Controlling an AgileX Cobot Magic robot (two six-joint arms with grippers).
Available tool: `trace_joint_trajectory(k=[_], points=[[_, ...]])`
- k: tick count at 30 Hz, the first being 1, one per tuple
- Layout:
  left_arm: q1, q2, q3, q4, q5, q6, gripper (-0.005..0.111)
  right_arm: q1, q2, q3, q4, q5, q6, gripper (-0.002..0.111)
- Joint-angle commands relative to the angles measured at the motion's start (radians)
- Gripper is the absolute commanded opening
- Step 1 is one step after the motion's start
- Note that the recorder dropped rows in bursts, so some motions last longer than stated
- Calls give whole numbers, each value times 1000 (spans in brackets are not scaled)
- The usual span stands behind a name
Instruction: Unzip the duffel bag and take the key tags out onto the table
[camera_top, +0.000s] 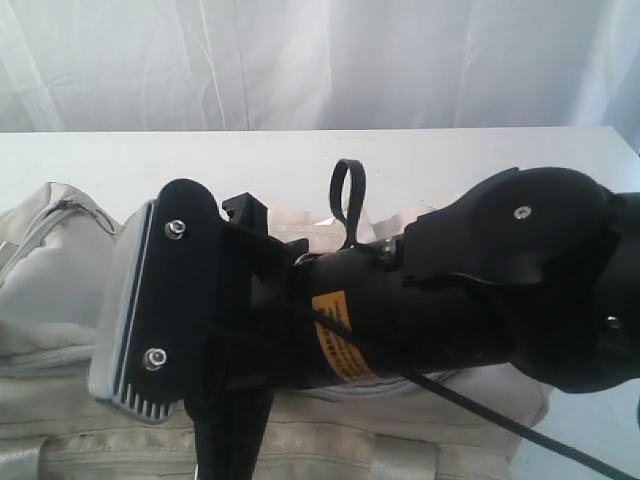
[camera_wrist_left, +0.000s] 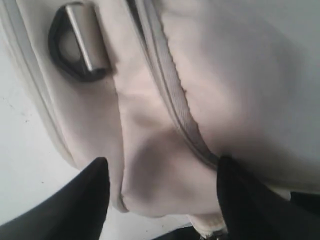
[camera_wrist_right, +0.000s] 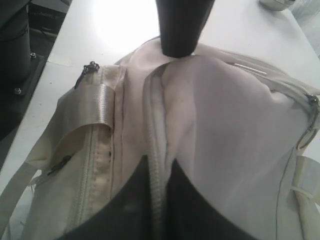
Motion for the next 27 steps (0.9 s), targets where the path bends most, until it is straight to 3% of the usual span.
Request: trace_joint_trajectory(k=[1, 6, 9, 14, 20, 23, 27], points=[[-1, -88, 66, -12, 12, -40, 64, 0, -19, -5, 24, 23, -28, 20], [-1, -159, 73, -21, 50, -58, 64, 2, -19, -6, 24, 23, -44, 53], [-1, -191, 73, -28, 68, -66, 64, 2, -16, -11, 46, 30, -46, 55], [-1, -212, 73, -134, 71, -78, 64, 2, -6, -49, 70, 59, -63, 45], [-1, -212, 73, -173, 66, -76, 64, 2, 9, -83, 70, 94, -54, 12], [-1, -212, 73, -173, 63, -76, 64, 2, 16, -83, 70, 150, -43, 1], [-1, -212, 73, -173, 55, -76, 64, 2, 27, -83, 70, 240, -24, 0]])
